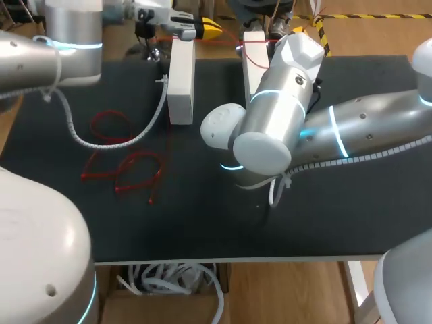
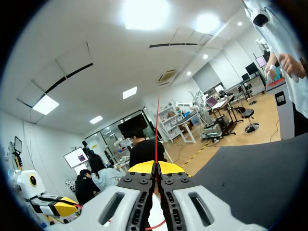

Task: Grab the tape and strap the tape.

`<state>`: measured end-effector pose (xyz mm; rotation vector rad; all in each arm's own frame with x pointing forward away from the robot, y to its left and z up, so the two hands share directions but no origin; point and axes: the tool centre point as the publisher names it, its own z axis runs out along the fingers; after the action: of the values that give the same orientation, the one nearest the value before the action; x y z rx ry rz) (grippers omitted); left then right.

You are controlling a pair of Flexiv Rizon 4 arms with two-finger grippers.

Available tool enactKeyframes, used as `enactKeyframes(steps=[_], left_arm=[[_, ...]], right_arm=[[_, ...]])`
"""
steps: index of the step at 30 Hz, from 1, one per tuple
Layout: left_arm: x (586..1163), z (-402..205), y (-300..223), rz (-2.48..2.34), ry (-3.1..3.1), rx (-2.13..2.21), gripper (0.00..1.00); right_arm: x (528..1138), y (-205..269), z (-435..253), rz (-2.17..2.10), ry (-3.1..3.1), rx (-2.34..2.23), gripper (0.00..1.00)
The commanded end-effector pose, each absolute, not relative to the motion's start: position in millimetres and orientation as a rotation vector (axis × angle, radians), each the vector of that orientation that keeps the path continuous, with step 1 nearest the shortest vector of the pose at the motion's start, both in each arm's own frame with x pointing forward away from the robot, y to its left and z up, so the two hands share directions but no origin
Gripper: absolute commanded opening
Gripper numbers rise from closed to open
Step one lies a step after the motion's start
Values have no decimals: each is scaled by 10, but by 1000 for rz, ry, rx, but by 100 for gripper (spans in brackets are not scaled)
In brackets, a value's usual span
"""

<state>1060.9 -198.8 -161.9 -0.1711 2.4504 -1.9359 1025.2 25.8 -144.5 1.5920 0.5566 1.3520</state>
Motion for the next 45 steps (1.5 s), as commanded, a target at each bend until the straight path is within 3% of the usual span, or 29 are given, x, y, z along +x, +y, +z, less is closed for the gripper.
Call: enactKeyframes(steps=[1, 15, 45], left_arm=[[10523, -1544, -2010, -458, 3153, -355, 0], [10533, -1556, -2099, 91, 3487, -210, 0], [10522, -1558, -2132, -29, 3346, -230, 0]], right_arm=[[10252, 240, -1409, 1351, 563, 1599, 0], [10252, 240, -1409, 1351, 563, 1599, 0], [10252, 240, -1409, 1351, 563, 1599, 0]])
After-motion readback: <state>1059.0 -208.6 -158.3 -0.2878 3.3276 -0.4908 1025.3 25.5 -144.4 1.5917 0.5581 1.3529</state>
